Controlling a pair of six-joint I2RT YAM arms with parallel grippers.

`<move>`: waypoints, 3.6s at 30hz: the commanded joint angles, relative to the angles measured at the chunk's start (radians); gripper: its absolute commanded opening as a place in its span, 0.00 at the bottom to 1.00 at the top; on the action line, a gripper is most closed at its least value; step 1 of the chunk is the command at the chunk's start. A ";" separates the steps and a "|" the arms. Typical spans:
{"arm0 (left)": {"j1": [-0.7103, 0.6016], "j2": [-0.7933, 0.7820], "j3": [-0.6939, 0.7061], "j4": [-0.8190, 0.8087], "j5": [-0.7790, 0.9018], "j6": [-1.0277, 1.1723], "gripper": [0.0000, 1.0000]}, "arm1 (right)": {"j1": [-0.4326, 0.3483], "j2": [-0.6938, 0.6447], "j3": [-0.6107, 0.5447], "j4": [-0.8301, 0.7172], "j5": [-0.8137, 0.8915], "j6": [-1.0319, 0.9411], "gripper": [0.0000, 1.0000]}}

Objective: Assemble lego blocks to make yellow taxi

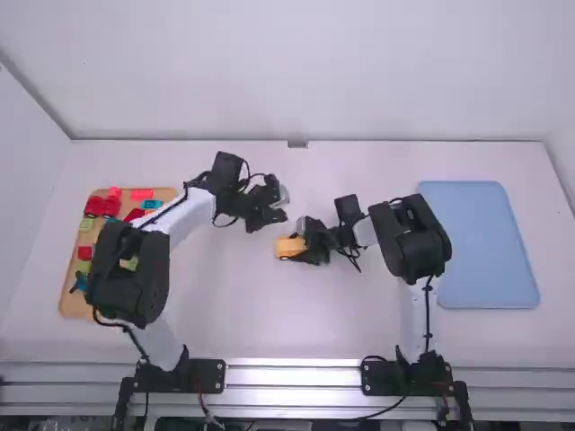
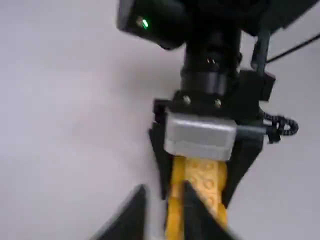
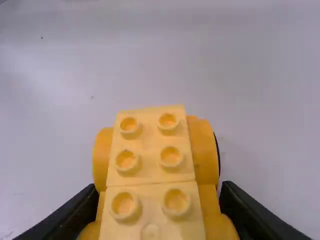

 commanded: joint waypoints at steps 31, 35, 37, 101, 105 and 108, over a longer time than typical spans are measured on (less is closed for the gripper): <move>0.398 -0.013 0.005 -0.045 -0.193 -0.865 0.99 | -0.027 -0.459 0.183 -0.628 0.718 0.140 0.99; 0.401 -0.028 0.044 -0.149 -0.404 -0.992 0.99 | -0.047 -0.457 0.183 -0.599 0.718 0.141 0.99; 0.401 -0.036 0.070 -0.196 -0.459 -1.027 0.99 | -0.051 -0.457 0.183 -0.581 0.717 0.142 0.99; 0.628 0.184 0.411 -0.501 -0.767 -0.828 0.99 | -0.010 -0.457 0.183 -0.366 0.721 0.246 0.99; 0.634 0.184 0.411 -0.500 -0.840 -0.893 0.99 | -0.011 -0.457 0.183 -0.373 0.722 0.246 0.99; 0.637 0.184 0.409 -0.492 -0.953 -1.017 0.99 | -0.011 -0.457 0.183 -0.373 0.724 0.245 0.99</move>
